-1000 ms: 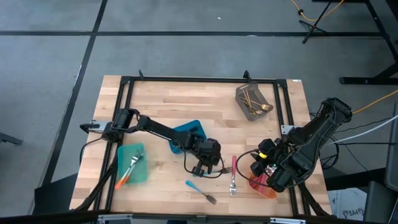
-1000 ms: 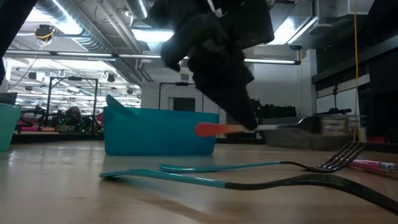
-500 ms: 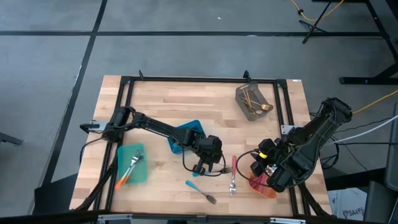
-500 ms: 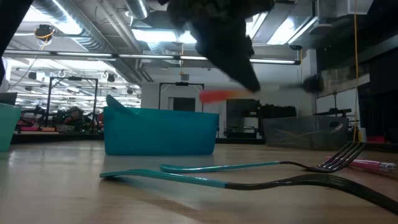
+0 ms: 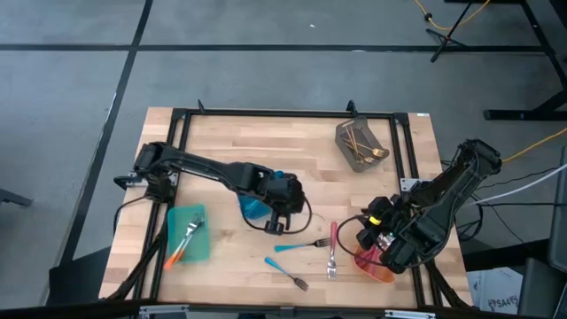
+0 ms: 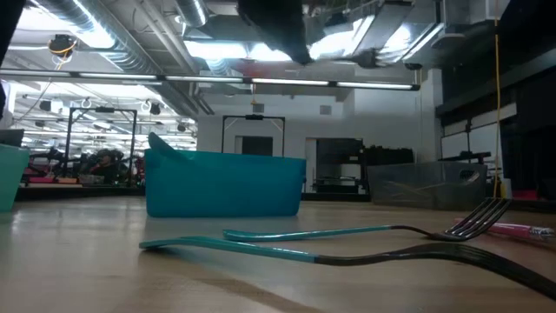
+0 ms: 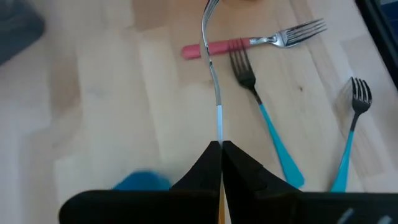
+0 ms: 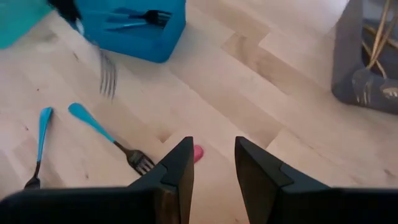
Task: Sort silverware by color (type)
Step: Put the orange fork into the light blue bin
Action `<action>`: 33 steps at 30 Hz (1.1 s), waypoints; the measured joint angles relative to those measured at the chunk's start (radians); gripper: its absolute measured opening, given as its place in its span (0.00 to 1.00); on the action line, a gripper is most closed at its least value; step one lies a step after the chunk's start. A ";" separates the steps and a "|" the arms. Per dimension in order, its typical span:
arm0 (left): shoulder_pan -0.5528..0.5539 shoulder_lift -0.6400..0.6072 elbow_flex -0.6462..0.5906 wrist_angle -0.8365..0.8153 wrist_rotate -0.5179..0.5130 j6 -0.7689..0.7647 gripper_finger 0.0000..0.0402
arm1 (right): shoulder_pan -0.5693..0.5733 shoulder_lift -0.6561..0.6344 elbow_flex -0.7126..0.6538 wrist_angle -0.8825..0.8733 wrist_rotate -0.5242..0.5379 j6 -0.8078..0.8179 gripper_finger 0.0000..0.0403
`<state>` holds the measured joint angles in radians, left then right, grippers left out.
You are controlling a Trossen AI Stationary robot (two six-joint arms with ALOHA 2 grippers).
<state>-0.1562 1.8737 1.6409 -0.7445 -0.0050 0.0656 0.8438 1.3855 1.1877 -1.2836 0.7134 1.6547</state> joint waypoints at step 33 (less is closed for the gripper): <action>-0.214 -0.228 -0.001 -0.582 -0.411 -0.593 0.00 | -0.327 0.000 0.000 0.258 -0.038 -0.657 0.26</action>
<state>-0.3704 1.6455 1.6402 -1.3265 -0.4162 -0.5278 0.5170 1.3853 1.1877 -1.0254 0.6754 0.9974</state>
